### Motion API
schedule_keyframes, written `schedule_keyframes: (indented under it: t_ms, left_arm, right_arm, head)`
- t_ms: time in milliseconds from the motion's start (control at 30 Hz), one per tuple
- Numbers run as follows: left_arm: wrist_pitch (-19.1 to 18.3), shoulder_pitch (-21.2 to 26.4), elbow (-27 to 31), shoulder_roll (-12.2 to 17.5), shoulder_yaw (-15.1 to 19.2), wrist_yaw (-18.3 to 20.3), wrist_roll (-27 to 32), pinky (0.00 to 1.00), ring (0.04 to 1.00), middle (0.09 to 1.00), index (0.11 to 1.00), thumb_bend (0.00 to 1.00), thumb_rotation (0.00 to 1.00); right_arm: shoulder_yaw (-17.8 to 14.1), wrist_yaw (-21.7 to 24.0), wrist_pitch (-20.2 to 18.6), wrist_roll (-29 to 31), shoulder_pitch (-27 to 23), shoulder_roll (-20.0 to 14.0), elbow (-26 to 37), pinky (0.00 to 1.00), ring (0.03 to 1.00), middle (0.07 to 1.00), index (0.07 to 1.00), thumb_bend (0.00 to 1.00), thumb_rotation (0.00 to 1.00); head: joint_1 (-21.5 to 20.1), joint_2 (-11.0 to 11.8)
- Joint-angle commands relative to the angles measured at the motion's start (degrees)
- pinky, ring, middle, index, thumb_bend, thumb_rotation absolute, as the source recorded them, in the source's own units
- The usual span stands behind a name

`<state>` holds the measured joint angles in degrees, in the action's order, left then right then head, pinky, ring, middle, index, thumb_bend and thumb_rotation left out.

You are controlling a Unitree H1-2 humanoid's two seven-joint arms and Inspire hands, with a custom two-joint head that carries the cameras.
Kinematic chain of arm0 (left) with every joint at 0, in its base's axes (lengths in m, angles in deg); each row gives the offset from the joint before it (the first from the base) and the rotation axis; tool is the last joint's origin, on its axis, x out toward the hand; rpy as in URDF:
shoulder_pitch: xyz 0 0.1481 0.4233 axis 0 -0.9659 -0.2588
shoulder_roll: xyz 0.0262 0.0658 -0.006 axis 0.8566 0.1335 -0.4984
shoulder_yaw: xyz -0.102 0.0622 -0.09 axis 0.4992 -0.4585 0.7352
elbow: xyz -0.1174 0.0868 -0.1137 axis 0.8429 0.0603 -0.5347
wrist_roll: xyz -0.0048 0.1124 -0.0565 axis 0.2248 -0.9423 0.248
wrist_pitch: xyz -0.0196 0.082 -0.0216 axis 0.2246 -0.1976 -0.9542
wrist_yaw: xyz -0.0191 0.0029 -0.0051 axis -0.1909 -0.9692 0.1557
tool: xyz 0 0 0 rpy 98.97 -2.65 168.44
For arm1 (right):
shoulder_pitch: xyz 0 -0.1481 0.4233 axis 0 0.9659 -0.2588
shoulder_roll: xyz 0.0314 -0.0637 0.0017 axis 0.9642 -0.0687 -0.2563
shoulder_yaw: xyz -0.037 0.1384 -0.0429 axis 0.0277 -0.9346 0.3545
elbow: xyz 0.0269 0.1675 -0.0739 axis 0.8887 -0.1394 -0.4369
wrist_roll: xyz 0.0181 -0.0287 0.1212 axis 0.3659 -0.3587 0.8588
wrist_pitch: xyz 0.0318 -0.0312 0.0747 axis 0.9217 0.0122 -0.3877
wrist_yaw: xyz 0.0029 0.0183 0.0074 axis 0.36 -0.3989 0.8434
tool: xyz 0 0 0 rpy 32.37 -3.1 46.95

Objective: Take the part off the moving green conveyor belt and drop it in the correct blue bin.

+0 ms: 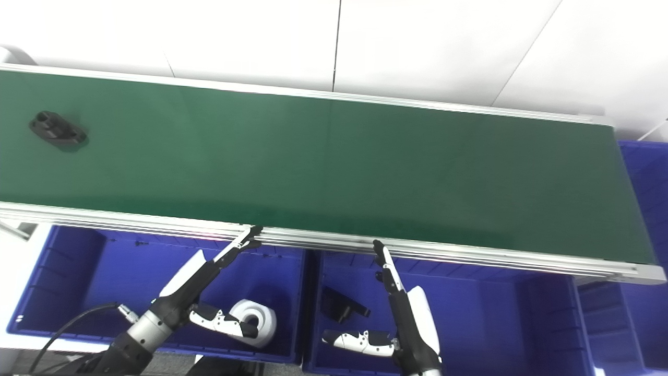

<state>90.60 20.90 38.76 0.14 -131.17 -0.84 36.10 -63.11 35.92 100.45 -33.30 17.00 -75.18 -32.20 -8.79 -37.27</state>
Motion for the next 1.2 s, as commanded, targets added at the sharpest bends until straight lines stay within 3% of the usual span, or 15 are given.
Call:
schedule_keyframes:
  t_ms: [0, 333, 1167]
  left_arm:
    - [1.69, 1.28, 0.44, 0.98, -0.29, -0.83, -0.55, 0.97, 1.000, 1.000, 1.000, 0.93, 0.39]
    - [1.69, 1.52, 0.76, 1.29, -1.22, -1.54, -0.70, 0.94, 0.987, 1.000, 1.000, 0.93, 0.38]
    - [1.69, 4.20, -0.25, 2.92, -6.69, -9.07, -4.05, 0.94, 0.990, 1.000, 1.000, 0.92, 0.39]
  right_arm:
    - [0.13, -1.03, 3.45, 0.06, -0.06, -0.01, 1.15, 0.86, 0.948, 0.973, 0.995, 0.91, 0.29]
    - [0.20, -1.04, 3.67, 0.14, 0.11, -0.43, 1.26, 0.86, 0.949, 0.974, 0.999, 0.90, 0.29]
    - [0.45, -1.67, 3.69, -0.19, 0.05, -0.39, 1.19, 0.85, 0.936, 0.953, 0.997, 0.91, 0.29]
  head:
    - [0.04, 0.04]
    - [0.64, 0.01]
    - [0.74, 0.35]
